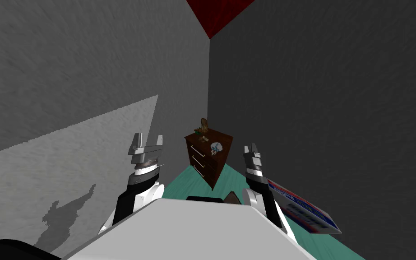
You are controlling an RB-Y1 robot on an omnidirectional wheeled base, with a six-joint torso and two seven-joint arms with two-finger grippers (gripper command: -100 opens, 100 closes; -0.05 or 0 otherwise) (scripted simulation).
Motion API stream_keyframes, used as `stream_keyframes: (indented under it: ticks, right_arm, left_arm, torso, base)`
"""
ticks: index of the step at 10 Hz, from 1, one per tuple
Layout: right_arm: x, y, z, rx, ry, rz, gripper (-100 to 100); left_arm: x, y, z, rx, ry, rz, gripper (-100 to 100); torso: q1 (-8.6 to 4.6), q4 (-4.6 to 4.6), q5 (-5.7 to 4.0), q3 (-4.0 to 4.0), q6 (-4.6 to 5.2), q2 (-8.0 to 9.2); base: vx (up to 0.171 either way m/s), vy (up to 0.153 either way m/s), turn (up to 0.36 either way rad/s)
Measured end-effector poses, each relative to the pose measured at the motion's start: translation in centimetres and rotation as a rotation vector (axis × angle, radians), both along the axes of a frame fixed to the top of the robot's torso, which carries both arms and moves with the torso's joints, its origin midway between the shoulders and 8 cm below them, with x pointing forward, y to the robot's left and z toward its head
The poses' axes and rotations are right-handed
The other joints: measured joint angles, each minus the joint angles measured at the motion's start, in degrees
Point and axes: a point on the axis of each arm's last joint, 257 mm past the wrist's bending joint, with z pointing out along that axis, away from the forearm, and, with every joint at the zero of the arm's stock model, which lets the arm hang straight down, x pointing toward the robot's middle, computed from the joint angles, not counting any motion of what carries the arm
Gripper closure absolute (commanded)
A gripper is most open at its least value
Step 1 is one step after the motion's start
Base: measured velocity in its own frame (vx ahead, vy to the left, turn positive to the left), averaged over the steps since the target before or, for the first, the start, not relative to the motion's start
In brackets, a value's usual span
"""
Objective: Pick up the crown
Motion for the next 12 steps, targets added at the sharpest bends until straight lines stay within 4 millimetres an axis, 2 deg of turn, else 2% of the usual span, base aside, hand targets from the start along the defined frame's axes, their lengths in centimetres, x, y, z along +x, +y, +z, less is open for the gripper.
stream_keyframes:
  ticks: [6,12]
  right_arm:
    - [-0.1,-3.4,-3.7,0.083,0.149,0.045,-100]
    - [-1.0,-6.9,-7.5,0.220,0.277,0.054,-100]
  left_arm:
    - [0.0,0.0,0.0,0.000,0.000,0.000,0]
    - [0.0,0.0,0.0,0.000,0.000,0.000,0]
  torso:
    - [0.06,-0.01,0.01,-0.02,-0.01,-0.04]
    - [0.10,-0.01,0.02,-0.02,-0.01,-0.04]
  base:
    - [0.011,0.020,0.095]
    - [0.013,0.021,0.097]
